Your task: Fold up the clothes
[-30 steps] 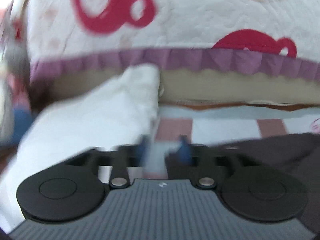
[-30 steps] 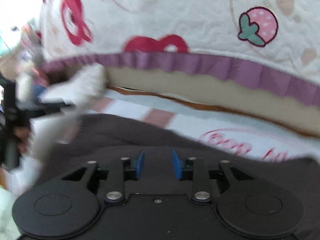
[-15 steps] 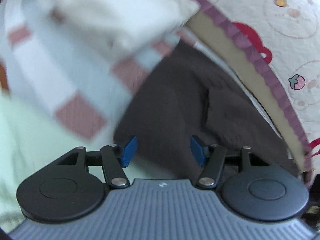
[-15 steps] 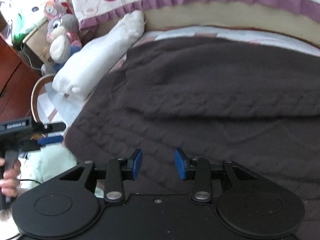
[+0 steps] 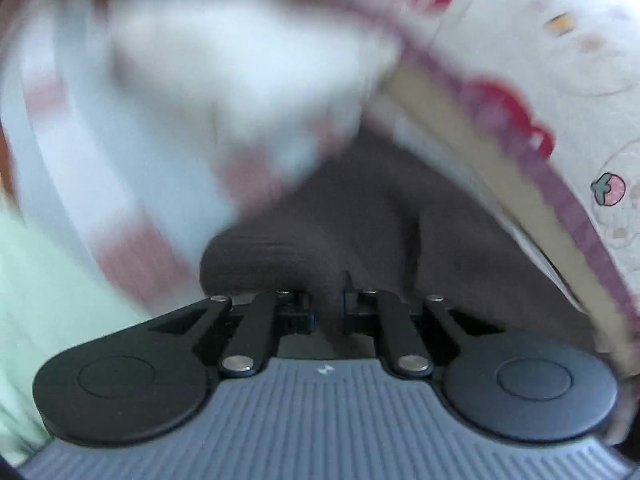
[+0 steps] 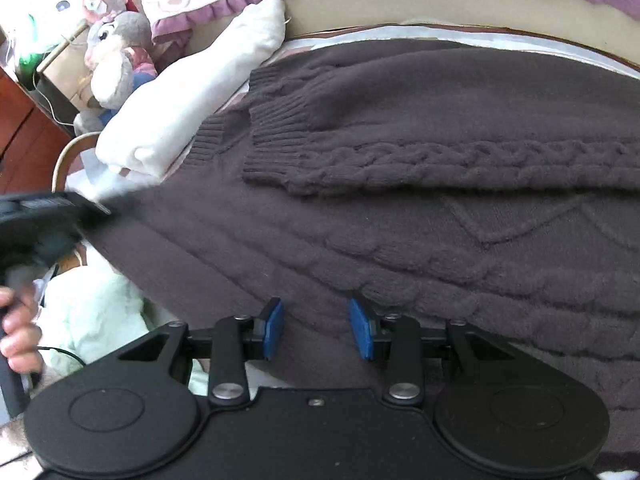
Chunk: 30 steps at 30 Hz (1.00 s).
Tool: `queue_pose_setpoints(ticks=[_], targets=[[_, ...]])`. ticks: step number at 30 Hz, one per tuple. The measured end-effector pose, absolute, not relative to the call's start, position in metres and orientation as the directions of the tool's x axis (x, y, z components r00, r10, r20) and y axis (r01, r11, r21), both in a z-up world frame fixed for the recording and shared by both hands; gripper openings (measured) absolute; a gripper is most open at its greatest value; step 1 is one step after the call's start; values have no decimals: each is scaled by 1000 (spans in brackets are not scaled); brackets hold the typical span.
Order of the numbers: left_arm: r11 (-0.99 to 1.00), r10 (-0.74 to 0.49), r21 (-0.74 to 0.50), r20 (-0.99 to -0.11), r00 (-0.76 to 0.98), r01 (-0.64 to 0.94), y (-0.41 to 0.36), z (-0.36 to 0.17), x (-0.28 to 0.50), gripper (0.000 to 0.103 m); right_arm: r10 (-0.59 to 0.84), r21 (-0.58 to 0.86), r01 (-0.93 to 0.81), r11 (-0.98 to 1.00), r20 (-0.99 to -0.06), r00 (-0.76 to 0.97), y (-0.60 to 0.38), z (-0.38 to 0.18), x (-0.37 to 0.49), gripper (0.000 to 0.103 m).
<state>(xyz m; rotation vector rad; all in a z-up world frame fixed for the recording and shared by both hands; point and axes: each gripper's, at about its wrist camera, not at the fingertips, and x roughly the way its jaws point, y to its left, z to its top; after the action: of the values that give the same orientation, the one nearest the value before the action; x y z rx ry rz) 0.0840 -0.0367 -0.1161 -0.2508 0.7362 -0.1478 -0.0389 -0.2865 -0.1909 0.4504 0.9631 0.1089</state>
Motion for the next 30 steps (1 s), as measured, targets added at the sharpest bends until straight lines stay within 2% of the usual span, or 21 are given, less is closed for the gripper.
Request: queue_pose_setpoints(ticks=[1,2,4,6,10,12,15,19,21,23,26,30], targets=[[980,-176,-185,-625,760,75,-41,-108,77,11,284,409,102,907,-772,569,-286,-191,-39,42],[991,-137,-99,-647,751,95,-46,-110,76,13,280,399,95,912,-776,565,-285,-190,-40,42],[994,-100,-49,-749,655,96,-49,-129,84,14,277,386,86,919,-783,557,-284,-189,-43,42],[994,-105,-80,-806,582,68,-42,-141,93,14,280,384,82,920,-788,548,-286,-186,-48,42],[994,-97,-112,-780,618,15,-32,-131,91,23,216,361,131,923,-771,599,-315,-164,-72,44],[995,-96,-95,-760,643,36,-36,-126,88,27,170,355,179,918,-757,631,-337,-151,-87,45],[983,-170,-73,-716,677,170,-55,-111,77,30,79,346,283,895,-746,662,-384,-127,-119,45],[920,-257,32,-700,666,390,-106,-100,45,33,-130,231,416,879,-724,677,-433,-97,-182,45],[867,-299,88,-697,652,491,-132,-94,29,38,-232,174,493,852,-719,655,-461,-90,-213,45],[830,-354,73,-698,623,553,-152,-90,19,47,-303,136,562,816,-727,616,-494,-88,-241,45],[772,-438,22,-707,555,636,-184,-84,7,48,-317,205,643,738,-736,598,-544,-96,-276,45],[715,-485,22,-704,519,699,-239,-84,-7,48,-277,355,683,638,-722,634,-598,-121,-309,45]])
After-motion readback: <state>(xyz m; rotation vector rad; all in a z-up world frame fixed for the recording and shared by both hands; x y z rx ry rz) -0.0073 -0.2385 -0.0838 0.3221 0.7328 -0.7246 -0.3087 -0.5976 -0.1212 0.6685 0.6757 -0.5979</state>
